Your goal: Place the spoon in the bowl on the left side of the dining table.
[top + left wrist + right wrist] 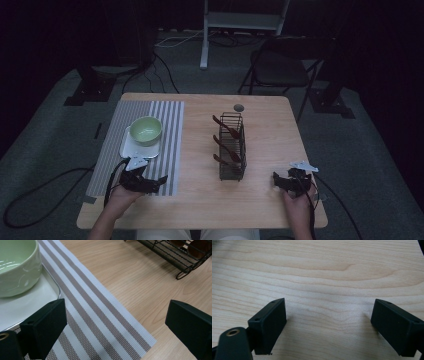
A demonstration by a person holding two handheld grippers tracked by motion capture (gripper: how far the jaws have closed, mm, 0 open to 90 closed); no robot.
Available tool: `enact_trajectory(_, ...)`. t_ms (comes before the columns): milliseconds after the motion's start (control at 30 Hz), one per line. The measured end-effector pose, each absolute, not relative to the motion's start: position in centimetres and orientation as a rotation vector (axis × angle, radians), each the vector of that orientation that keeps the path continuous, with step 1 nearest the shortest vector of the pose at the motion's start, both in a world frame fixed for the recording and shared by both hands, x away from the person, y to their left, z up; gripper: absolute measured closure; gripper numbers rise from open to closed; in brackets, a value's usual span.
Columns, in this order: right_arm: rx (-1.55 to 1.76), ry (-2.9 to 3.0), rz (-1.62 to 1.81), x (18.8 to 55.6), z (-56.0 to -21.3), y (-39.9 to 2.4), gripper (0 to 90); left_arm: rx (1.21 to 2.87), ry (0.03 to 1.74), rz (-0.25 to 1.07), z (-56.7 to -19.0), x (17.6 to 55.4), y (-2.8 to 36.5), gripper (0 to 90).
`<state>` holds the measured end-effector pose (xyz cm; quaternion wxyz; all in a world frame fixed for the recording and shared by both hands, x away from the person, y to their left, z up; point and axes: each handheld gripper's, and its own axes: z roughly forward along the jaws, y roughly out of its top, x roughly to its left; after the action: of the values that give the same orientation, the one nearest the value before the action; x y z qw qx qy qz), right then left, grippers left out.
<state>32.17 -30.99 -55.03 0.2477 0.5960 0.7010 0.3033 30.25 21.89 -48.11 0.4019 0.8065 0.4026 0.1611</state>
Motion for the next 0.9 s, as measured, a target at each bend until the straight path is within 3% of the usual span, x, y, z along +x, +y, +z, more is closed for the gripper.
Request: enact_trajectory(900, 1.622, 1.911, 0.827, 32.2, -55.0, -31.0, 12.3, 2.047, 0.948, 0.409, -46.4, 32.9, 19.0, 3.7)
